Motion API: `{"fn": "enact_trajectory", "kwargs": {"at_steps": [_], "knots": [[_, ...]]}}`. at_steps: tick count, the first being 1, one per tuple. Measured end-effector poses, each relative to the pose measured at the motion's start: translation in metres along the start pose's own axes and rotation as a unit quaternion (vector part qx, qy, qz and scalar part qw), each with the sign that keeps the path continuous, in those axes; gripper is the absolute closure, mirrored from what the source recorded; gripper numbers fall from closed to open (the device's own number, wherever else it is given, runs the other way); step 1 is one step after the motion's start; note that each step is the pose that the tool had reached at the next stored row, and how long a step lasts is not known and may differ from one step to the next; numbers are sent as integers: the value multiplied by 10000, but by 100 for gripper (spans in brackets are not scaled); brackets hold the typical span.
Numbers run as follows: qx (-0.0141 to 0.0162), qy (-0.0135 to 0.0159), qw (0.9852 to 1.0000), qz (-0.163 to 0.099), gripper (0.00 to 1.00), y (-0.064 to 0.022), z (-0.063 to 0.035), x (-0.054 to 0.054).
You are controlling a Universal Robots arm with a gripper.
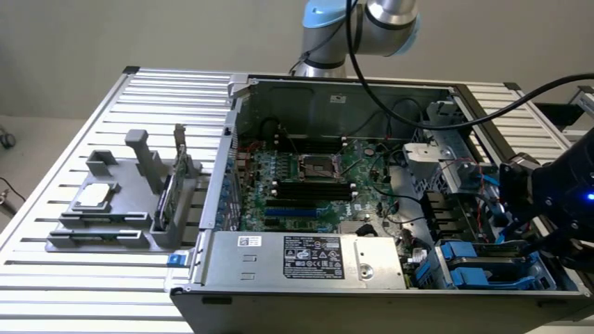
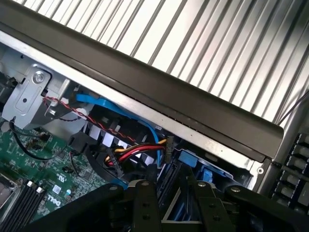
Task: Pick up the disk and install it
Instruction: 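Insert the first disk wire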
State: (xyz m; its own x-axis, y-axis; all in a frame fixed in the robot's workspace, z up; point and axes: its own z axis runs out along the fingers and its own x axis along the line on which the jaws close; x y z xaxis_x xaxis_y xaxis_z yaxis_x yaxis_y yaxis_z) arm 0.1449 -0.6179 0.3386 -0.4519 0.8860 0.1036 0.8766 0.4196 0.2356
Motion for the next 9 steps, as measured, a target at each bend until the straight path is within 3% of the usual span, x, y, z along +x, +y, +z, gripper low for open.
{"fn": "enact_trajectory", "kwargs": {"at_steps": [9], "knots": [[-12, 8, 9999, 139, 67, 23, 26, 11]]}}
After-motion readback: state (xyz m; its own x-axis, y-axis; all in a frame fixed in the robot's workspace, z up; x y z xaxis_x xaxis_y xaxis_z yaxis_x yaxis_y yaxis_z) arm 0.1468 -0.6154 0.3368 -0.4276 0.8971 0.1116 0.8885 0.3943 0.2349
